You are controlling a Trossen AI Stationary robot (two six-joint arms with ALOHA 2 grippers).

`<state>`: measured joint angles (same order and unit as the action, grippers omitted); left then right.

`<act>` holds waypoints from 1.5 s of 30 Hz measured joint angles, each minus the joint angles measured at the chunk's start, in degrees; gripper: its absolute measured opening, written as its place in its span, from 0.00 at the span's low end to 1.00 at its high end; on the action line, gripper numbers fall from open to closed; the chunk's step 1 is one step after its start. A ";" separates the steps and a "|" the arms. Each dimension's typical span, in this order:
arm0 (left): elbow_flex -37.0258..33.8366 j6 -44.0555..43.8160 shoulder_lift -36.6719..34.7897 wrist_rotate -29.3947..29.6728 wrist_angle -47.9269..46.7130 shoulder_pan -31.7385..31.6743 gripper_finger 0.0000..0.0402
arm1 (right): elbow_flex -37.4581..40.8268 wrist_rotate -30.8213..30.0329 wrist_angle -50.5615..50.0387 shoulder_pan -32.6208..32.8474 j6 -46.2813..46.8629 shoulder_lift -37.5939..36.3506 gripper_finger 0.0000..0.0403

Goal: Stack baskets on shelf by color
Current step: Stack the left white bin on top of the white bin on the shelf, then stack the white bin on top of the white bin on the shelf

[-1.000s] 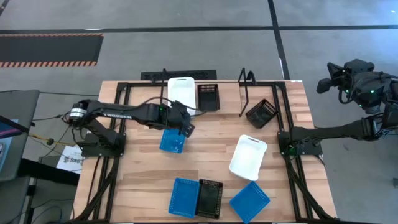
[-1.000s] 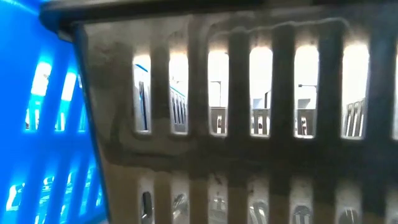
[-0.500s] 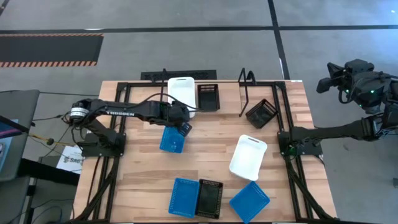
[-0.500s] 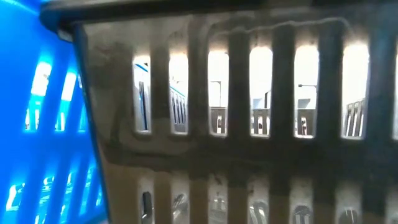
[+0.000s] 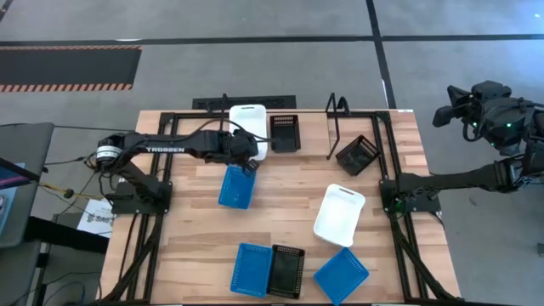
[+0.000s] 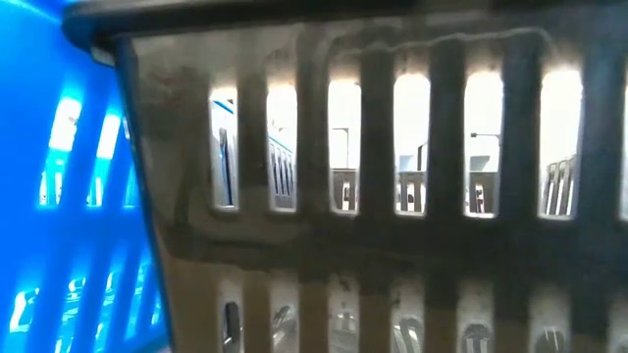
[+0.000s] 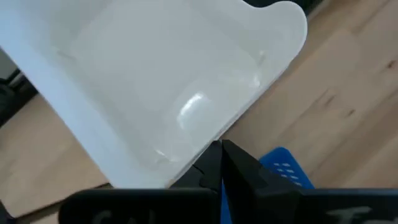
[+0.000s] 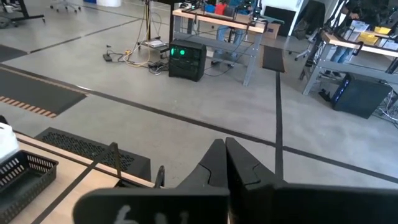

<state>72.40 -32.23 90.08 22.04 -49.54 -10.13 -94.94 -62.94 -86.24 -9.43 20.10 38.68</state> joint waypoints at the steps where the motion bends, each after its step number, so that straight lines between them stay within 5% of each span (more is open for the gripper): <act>1: 0.00 0.32 0.00 0.06 -0.01 -0.39 0.00 | 0.00 0.00 0.02 0.00 0.00 0.00 0.00; 16: 2.10 -0.98 0.02 -0.22 6.69 2.03 0.00 | 0.00 -0.02 0.02 0.00 0.03 0.00 0.00; 26: 5.01 -27.91 0.00 2.45 -9.17 9.40 0.00 | 0.00 0.13 0.04 0.00 1.11 0.00 0.00; 34: 5.03 -55.15 0.00 -2.19 -24.00 14.78 0.00 | 0.00 2.27 0.04 0.02 2.35 0.00 0.00; 45: 5.03 -54.81 0.00 -4.30 -23.69 15.25 0.07 | 0.00 4.52 -0.09 0.01 1.88 0.00 0.12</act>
<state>77.43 -87.05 90.08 17.75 -73.23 5.13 -94.94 -58.41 -86.32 -9.42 21.98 38.68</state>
